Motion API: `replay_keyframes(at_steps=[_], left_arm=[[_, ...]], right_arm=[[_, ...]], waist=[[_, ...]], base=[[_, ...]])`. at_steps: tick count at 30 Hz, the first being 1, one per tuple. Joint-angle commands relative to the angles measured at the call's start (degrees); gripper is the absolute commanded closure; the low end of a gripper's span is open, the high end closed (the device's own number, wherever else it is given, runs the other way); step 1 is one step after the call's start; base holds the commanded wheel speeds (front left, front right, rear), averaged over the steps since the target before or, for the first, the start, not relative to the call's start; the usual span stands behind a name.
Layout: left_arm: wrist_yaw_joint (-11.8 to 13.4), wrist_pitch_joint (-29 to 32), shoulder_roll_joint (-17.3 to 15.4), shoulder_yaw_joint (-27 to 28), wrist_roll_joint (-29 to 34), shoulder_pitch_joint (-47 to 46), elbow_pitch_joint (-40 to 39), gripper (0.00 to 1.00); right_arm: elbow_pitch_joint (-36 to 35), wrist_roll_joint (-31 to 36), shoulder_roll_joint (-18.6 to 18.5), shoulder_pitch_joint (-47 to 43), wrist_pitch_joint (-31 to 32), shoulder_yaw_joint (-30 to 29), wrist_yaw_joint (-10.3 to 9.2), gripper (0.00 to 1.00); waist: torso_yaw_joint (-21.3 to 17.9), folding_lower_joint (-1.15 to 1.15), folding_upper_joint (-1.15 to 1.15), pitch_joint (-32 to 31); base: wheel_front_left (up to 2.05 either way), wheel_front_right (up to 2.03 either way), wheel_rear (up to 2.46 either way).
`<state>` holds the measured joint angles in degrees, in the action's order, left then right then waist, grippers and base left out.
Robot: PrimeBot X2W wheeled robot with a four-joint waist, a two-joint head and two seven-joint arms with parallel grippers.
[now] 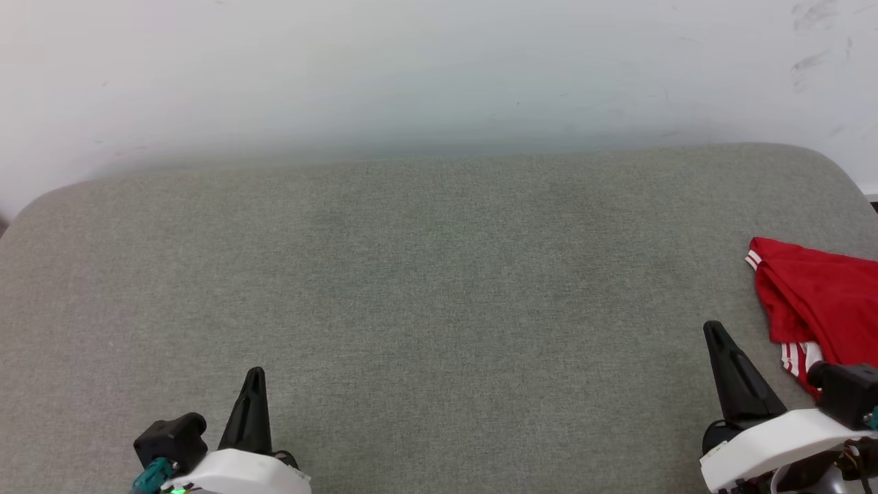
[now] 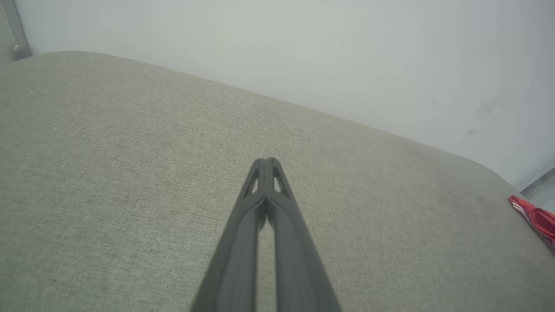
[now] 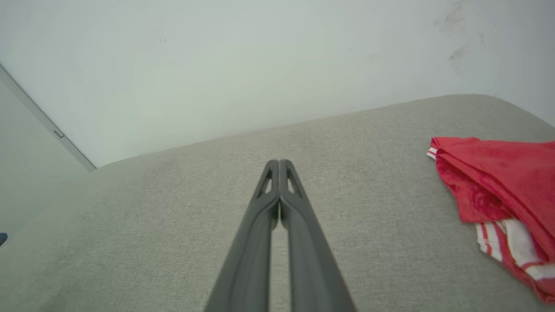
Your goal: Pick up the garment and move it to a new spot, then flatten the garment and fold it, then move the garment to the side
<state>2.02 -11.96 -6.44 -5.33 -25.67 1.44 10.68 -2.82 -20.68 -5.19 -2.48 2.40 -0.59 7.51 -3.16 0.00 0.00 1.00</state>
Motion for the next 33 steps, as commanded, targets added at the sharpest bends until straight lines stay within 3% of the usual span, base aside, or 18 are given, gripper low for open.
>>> replay_keyframes(at_steps=[1,33], left_arm=[[-0.4,0.5,0.1,0.6,-2.1,-1.6,-0.7,1.00],[-4.1,7.7,1.5,5.1,-27.9,-4.2,0.8,1.00]], right_arm=[[-0.2,-2.6,0.0,1.6,0.1,-0.3,0.00,1.00],[6.5,-30.7,0.4,4.7,1.1,-1.9,-0.01,1.00]], waist=[[0.0,0.00,0.00,0.0],[0.9,0.00,0.00,-0.2]], base=[[0.00,0.00,0.00],[0.00,0.00,0.00]])
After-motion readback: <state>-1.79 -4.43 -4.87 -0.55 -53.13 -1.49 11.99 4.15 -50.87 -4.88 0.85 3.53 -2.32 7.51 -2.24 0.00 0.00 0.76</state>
